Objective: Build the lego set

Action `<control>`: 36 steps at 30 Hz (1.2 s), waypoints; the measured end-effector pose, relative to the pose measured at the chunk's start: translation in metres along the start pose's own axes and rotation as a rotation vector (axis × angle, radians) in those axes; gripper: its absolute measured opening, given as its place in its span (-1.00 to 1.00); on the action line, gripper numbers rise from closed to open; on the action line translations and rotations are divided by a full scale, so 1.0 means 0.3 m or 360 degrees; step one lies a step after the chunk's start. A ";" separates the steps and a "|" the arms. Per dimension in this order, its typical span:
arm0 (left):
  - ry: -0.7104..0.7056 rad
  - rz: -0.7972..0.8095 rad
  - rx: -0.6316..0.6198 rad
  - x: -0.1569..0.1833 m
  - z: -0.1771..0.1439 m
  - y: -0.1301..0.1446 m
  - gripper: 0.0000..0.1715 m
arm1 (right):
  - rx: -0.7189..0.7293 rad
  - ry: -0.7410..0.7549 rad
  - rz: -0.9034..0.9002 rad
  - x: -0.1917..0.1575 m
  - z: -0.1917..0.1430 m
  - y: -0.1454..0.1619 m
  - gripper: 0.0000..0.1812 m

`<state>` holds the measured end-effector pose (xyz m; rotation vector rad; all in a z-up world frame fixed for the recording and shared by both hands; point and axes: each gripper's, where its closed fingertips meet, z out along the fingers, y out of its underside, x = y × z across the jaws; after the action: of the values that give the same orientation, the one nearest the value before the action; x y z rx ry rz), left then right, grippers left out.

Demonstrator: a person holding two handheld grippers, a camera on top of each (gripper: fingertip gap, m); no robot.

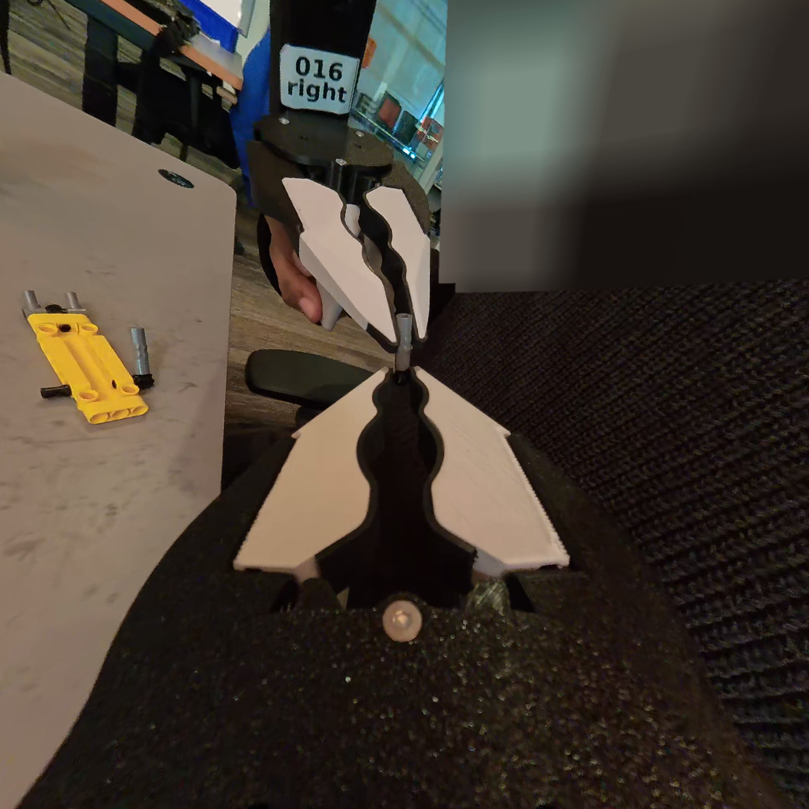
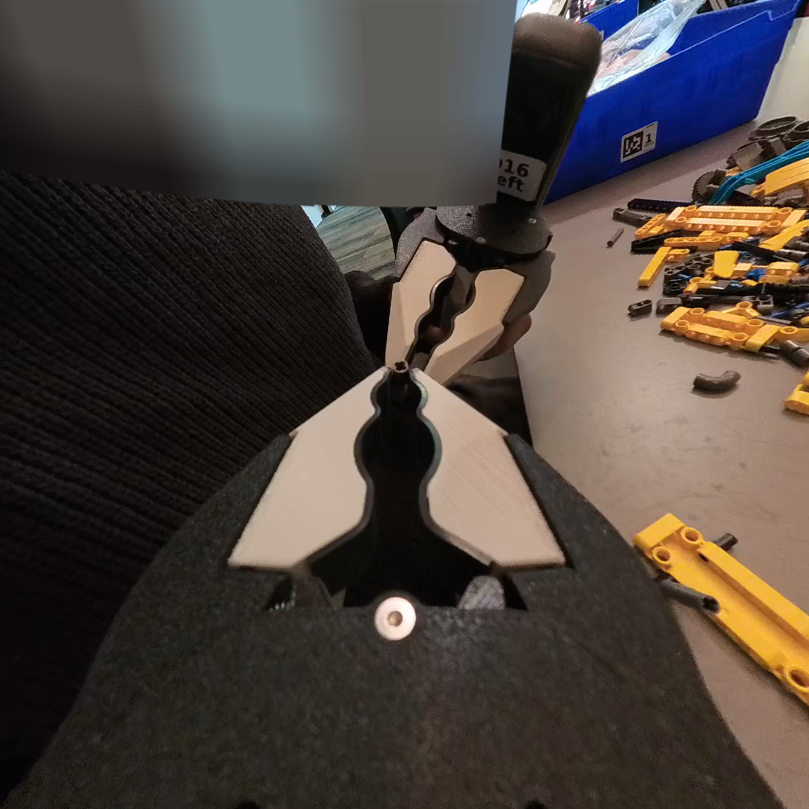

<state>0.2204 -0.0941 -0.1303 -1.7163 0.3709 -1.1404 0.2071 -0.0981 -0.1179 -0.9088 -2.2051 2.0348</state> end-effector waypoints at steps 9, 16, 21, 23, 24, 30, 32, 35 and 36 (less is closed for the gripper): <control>-0.0523 -0.0081 0.0350 -0.168 -0.148 -0.099 -0.94 | -0.0201 0.1114 -0.0126 0.281 -0.135 0.026 -0.71; -0.0764 -0.0178 0.0425 -0.258 -0.200 -0.100 -0.94 | -0.0903 0.1612 -0.0122 0.401 -0.116 0.180 -0.73; -0.0799 -0.0202 0.0418 -0.272 -0.200 -0.087 -0.93 | -0.1225 0.1762 -0.0222 0.425 -0.145 0.222 -0.87; -0.0791 -0.0222 0.0420 -0.275 -0.198 -0.084 -0.93 | -0.1240 0.1792 -0.0234 0.425 -0.154 0.219 -0.85; -0.0785 -0.0226 0.0419 -0.275 -0.196 -0.083 -0.94 | -0.1240 0.1799 -0.0225 0.425 -0.157 0.221 -0.80; -0.0765 -0.0258 0.0348 -0.282 -0.175 -0.066 -0.93 | -0.1160 0.1623 -0.0288 0.390 -0.142 0.244 -0.91; -0.0749 -0.0278 0.0313 -0.282 -0.163 -0.055 -0.93 | -0.1159 0.1474 -0.0327 0.350 -0.145 0.260 -0.91; -0.0721 -0.0292 0.0286 -0.279 -0.144 -0.045 -0.94 | -0.1079 0.1352 -0.0318 0.305 -0.174 0.273 -0.90; -0.0710 -0.0298 0.0284 -0.279 -0.137 -0.043 -0.94 | -0.1043 0.1309 -0.0315 0.290 -0.180 0.275 -0.90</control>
<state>0.1408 -0.0537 -0.1602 -1.8103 -0.1654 -0.8551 0.1885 -0.0140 -0.2172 -1.1943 -2.2709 0.6123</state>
